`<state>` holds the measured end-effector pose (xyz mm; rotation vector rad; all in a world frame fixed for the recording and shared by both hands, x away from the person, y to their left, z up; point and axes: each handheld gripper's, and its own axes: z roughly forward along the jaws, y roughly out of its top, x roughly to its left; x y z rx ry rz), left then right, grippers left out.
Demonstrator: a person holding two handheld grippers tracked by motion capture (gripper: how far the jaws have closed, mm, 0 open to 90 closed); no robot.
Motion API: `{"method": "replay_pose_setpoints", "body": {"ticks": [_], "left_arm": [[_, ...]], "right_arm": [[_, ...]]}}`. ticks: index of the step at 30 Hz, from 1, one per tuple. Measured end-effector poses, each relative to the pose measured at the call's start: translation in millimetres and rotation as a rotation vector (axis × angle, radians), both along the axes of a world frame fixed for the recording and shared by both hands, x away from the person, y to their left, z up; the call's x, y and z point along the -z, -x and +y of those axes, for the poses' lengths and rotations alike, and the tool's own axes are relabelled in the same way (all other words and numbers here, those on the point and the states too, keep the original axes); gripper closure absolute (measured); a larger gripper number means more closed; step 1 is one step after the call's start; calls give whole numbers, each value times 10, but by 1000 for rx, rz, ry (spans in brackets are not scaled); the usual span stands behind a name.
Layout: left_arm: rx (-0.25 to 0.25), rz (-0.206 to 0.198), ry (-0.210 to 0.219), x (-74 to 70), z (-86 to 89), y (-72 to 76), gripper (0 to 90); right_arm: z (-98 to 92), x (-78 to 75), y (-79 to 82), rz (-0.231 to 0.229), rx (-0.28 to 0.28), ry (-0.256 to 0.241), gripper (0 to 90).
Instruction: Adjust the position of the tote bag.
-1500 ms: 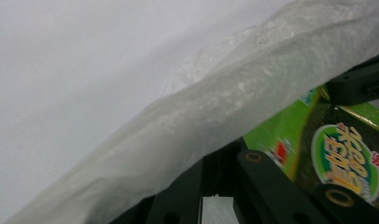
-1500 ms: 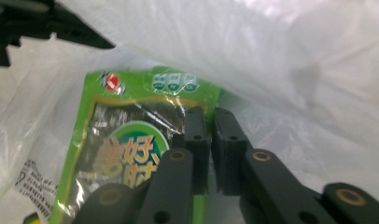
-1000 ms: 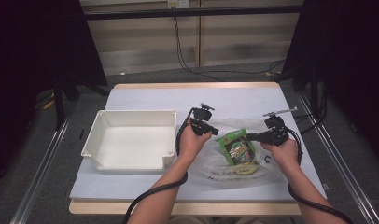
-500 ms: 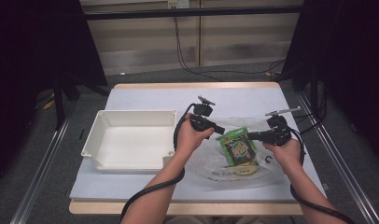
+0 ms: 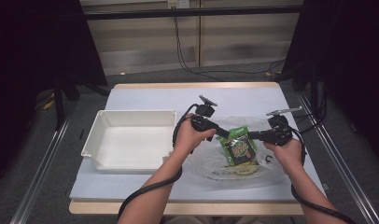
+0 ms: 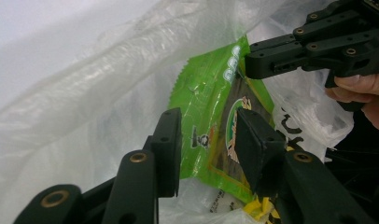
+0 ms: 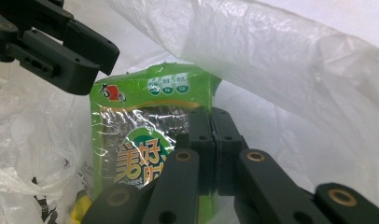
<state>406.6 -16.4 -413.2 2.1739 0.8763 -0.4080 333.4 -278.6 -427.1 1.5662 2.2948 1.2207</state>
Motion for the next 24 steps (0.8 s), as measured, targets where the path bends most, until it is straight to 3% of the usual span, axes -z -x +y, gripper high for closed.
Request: {"method": "replay_pose_setpoints", "body": {"ticks": [6,10,16,18,19,24], "left_arm": [[41,-10,-20,6,-26,-14,578],[36,-35,-37,7,-32,-24,552],[64,-15,-48,48,-74,-41,516],[98,-5,-59,58,-90,-56,529],[85,-5,-68,65,-106,-46,529],[130,22,-85,102,-135,-56,553]], "right_arm": [[17,-16,0,-8,-14,3,891],[19,-26,1,-15,-23,-1,891],[20,-42,7,-22,-38,-2,891],[29,-52,7,-28,-49,-1,892],[32,-57,4,-31,-54,-2,891],[64,-92,-4,-38,-72,1,892]]}}
